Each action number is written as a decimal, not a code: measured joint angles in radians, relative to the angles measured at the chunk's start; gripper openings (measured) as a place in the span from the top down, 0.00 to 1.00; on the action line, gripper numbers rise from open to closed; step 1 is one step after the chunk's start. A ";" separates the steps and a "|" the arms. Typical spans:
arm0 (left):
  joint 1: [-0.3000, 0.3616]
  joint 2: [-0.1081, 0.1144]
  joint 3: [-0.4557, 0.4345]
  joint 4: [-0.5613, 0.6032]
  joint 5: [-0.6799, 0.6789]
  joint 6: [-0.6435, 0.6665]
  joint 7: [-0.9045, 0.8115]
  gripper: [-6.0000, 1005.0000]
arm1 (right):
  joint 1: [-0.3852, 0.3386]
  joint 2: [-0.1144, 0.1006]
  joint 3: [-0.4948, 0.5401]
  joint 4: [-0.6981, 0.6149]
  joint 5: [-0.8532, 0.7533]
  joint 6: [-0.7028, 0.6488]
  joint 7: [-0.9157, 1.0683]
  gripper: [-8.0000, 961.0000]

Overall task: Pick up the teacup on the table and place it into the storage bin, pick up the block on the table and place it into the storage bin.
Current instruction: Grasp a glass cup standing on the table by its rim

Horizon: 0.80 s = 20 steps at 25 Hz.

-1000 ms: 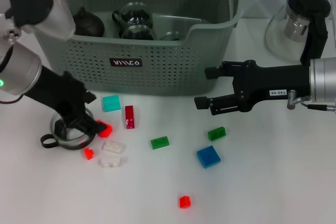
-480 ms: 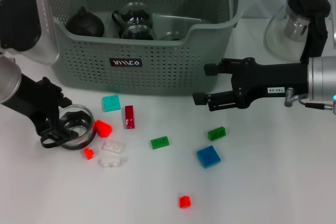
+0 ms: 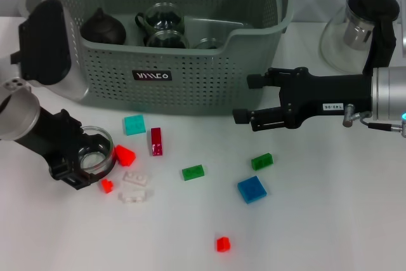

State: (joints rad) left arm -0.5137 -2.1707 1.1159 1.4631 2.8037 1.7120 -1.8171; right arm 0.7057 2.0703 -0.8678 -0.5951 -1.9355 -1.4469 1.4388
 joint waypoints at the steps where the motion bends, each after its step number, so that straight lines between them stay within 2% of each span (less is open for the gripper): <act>1: -0.002 0.000 0.005 -0.013 0.003 -0.012 -0.001 0.25 | 0.000 0.000 0.000 0.000 0.000 0.000 0.000 0.02; 7: -0.010 0.002 0.030 -0.102 0.024 -0.082 0.000 0.26 | 0.001 0.002 0.000 0.000 0.000 0.002 0.000 0.02; 20: -0.014 0.003 0.035 -0.176 0.028 -0.139 0.006 0.27 | -0.006 0.008 0.001 0.000 0.013 0.002 -0.009 0.02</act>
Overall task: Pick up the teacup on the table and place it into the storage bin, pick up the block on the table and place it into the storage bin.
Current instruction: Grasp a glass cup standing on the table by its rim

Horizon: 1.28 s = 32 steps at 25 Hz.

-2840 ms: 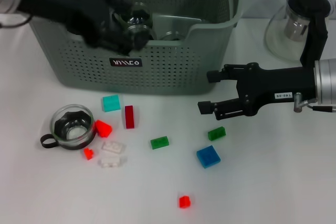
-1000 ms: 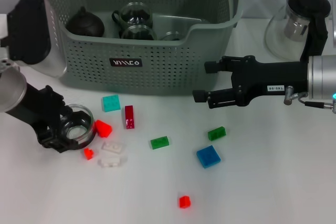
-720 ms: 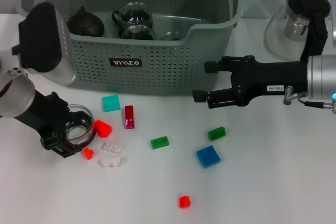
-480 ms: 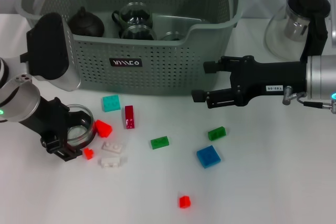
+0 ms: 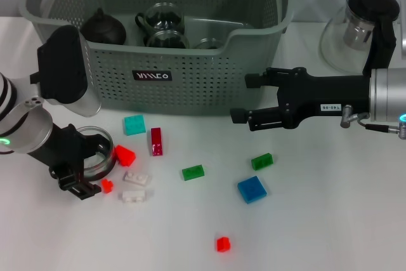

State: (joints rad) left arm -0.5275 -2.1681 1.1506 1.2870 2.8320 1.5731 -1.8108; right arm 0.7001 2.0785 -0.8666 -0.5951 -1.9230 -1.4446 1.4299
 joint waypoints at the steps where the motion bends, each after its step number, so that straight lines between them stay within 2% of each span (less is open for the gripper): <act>1: 0.000 -0.001 0.000 -0.003 0.000 -0.004 0.000 0.27 | -0.001 0.001 0.000 0.000 0.000 0.000 0.000 0.02; 10: -0.003 0.000 -0.010 -0.023 0.000 -0.058 -0.014 0.28 | -0.002 0.002 0.009 0.000 0.001 -0.001 -0.001 0.02; 16: -0.022 0.008 -0.021 -0.065 0.007 -0.064 -0.015 0.45 | -0.002 0.002 0.013 0.000 0.001 -0.004 -0.002 0.02; 22: -0.023 0.007 -0.016 -0.073 0.010 -0.065 -0.011 0.69 | -0.002 0.002 0.013 -0.003 0.001 -0.004 -0.002 0.02; 30: -0.022 0.001 0.003 -0.076 0.013 -0.060 -0.005 0.92 | -0.003 0.002 0.014 -0.005 0.001 -0.008 -0.002 0.02; 32: -0.025 0.001 0.007 -0.078 0.014 -0.054 -0.005 0.93 | -0.003 0.002 0.016 -0.005 0.001 -0.009 -0.002 0.02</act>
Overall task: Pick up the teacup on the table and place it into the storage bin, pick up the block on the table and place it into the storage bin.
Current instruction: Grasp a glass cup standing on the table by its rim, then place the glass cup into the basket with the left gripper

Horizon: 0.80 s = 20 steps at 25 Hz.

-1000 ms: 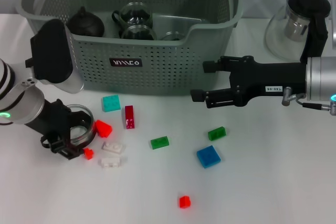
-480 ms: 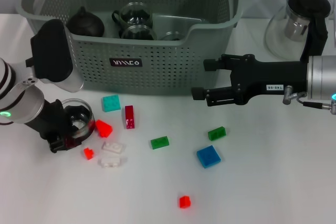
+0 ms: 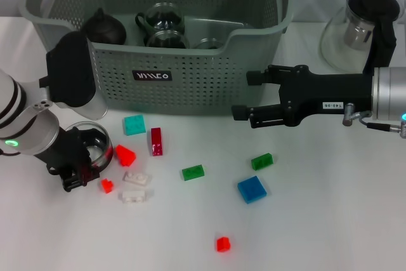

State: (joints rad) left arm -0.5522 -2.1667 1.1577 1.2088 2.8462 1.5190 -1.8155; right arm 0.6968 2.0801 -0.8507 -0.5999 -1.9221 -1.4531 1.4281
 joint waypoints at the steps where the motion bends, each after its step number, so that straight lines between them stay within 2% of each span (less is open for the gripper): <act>1: 0.000 0.000 0.001 0.000 0.002 0.001 0.000 0.93 | 0.000 0.000 0.001 0.000 0.000 0.000 0.000 0.02; 15: -0.001 0.004 -0.012 0.054 0.008 0.051 -0.009 0.94 | 0.000 0.000 0.007 0.001 0.002 -0.002 -0.001 0.02; 20: -0.017 0.005 -0.062 0.102 -0.016 0.143 -0.005 0.94 | 0.000 -0.001 0.007 0.001 0.002 -0.003 -0.002 0.02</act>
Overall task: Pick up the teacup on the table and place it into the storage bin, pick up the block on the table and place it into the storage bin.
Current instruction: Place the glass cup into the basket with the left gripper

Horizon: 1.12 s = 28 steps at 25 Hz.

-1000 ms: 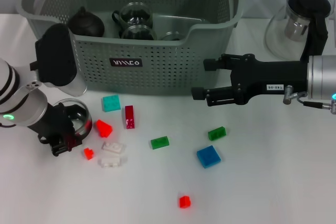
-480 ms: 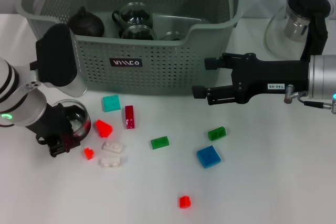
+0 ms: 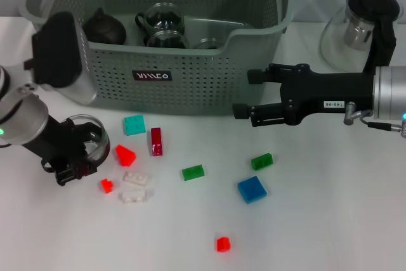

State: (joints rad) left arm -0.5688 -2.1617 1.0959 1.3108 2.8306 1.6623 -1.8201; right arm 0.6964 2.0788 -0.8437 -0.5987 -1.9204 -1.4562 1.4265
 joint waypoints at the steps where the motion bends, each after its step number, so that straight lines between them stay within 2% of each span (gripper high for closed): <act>1: -0.007 0.000 -0.021 0.011 -0.012 0.032 0.004 0.94 | 0.000 -0.001 0.000 0.000 0.000 -0.001 0.000 0.02; 8: -0.082 0.013 -0.214 0.086 -0.179 0.317 0.004 0.94 | -0.004 -0.008 0.002 0.004 -0.002 -0.036 0.000 0.02; 12: -0.105 0.014 -0.253 0.140 -0.251 0.383 -0.014 0.94 | -0.015 -0.014 0.001 0.004 -0.005 -0.062 0.000 0.02; 15: -0.117 0.018 -0.259 0.175 -0.322 0.398 -0.046 0.94 | -0.024 -0.020 -0.001 0.004 -0.008 -0.080 0.003 0.02; 19: -0.159 0.037 -0.294 0.195 -0.409 0.386 -0.089 0.94 | -0.034 -0.026 0.002 0.004 -0.008 -0.100 0.005 0.02; 24: -0.222 0.056 -0.352 0.185 -0.461 0.344 -0.101 0.94 | -0.041 -0.029 0.002 0.004 -0.005 -0.104 0.006 0.02; 28: -0.257 0.072 -0.360 0.175 -0.482 0.281 -0.108 0.94 | -0.044 -0.031 0.002 0.004 -0.004 -0.101 0.009 0.02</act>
State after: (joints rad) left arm -0.8260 -2.0895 0.7362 1.4854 2.3488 1.9437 -1.9279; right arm 0.6527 2.0476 -0.8413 -0.5951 -1.9246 -1.5577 1.4355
